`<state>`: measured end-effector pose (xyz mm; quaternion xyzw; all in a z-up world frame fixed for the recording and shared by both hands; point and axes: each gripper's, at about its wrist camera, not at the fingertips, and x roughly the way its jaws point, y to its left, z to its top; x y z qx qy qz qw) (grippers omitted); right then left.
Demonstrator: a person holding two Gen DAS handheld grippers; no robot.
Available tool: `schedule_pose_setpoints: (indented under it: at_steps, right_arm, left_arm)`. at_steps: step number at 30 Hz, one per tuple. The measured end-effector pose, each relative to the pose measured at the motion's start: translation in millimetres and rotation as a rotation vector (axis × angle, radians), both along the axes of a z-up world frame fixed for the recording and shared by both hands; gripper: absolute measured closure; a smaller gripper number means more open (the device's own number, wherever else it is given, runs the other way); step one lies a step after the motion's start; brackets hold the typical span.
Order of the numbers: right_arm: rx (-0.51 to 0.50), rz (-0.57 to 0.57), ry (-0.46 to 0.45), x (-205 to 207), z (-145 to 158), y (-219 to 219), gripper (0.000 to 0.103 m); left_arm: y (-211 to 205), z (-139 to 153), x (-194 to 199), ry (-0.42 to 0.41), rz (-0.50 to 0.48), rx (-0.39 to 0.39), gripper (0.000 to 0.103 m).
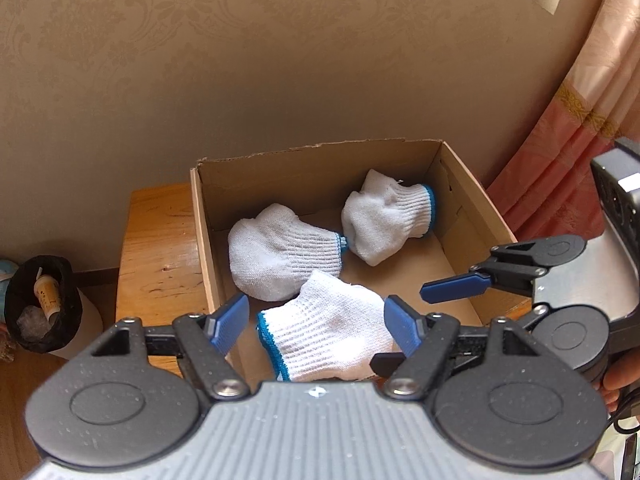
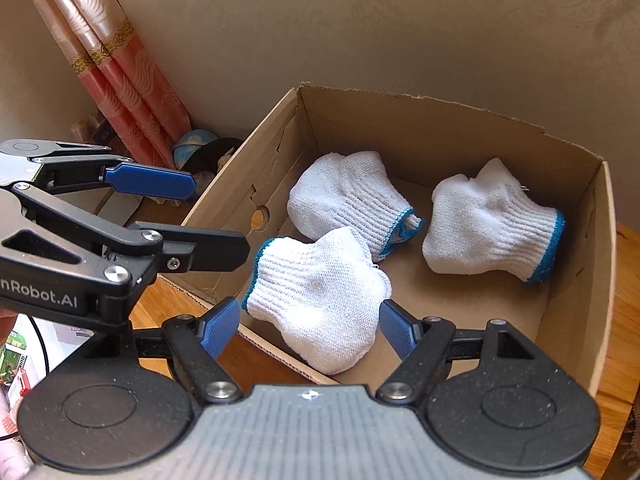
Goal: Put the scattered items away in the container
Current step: 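Raise both tools out of the box and move toward the remaining gloves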
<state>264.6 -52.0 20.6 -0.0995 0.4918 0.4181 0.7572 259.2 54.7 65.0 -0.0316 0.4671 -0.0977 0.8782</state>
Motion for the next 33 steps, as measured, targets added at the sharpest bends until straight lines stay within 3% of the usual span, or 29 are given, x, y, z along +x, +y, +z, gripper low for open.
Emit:
schedule_pose_setpoints:
  at_steps: [8, 20, 23, 33]
  right_arm:
    - [0.006, -0.044, -0.067, -31, 19, -41, 0.014]
    - [-0.014, -0.082, -0.128, -74, 31, -81, 0.013]
    - [-0.020, -0.103, -0.114, -80, 26, -94, 0.008]
    - [-0.054, -0.177, -0.026, -96, -3, -135, 0.008]
  left_arm:
    - [-8, 4, -36, -0.025, -0.051, 0.010, 0.022]
    - [-35, 4, -89, -0.056, -0.131, 0.030, 0.019]
    - [-45, 2, -103, -0.065, -0.164, 0.042, 0.018]
    - [-75, -26, -135, -0.003, -0.255, 0.048, 0.018]
